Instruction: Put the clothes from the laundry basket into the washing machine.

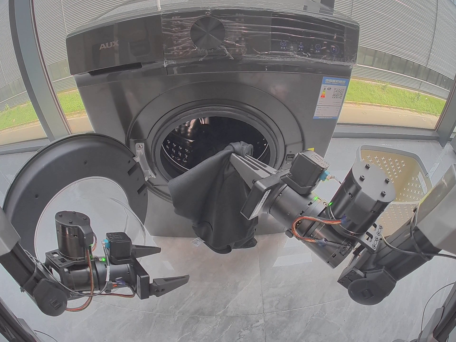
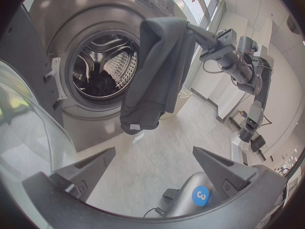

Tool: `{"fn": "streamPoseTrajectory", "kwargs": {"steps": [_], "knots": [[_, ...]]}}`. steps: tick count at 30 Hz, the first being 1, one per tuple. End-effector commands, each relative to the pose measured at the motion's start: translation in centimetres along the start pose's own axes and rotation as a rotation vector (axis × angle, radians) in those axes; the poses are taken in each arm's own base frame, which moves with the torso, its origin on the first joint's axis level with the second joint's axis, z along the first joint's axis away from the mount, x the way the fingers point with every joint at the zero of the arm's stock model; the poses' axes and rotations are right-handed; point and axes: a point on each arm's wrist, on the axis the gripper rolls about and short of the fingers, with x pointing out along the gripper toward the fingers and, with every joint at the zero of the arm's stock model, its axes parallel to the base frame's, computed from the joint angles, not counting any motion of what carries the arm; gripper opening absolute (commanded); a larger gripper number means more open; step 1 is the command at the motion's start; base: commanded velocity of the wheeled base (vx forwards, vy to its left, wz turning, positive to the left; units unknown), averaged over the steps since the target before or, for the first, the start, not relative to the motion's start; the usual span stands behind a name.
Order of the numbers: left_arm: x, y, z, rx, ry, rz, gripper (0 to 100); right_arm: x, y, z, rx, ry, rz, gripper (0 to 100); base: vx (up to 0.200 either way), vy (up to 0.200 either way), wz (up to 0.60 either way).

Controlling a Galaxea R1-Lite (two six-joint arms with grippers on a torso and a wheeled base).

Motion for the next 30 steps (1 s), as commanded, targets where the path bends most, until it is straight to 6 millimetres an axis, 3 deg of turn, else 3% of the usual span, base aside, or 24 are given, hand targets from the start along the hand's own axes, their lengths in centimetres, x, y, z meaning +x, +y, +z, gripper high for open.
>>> {"fn": "streamPoseTrajectory", "kwargs": {"steps": [1,19,30], "knots": [[2.1,0.1,-0.7,-0.019,0.043,-0.033,100,0.0,0.2,-0.1,0.002,-0.001,0.004,0,0.000,0.000,0.00],[9.2,1.4,-1.2,-0.059,-0.093,0.001,100,-0.1,1.0,-0.8,0.009,0.009,0.014,0,0.000,0.000,0.00],[10.8,2.2,-0.3,-0.030,-0.174,0.011,100,-0.1,1.2,-0.9,0.012,0.010,0.018,0,0.000,0.000,0.00]]}}
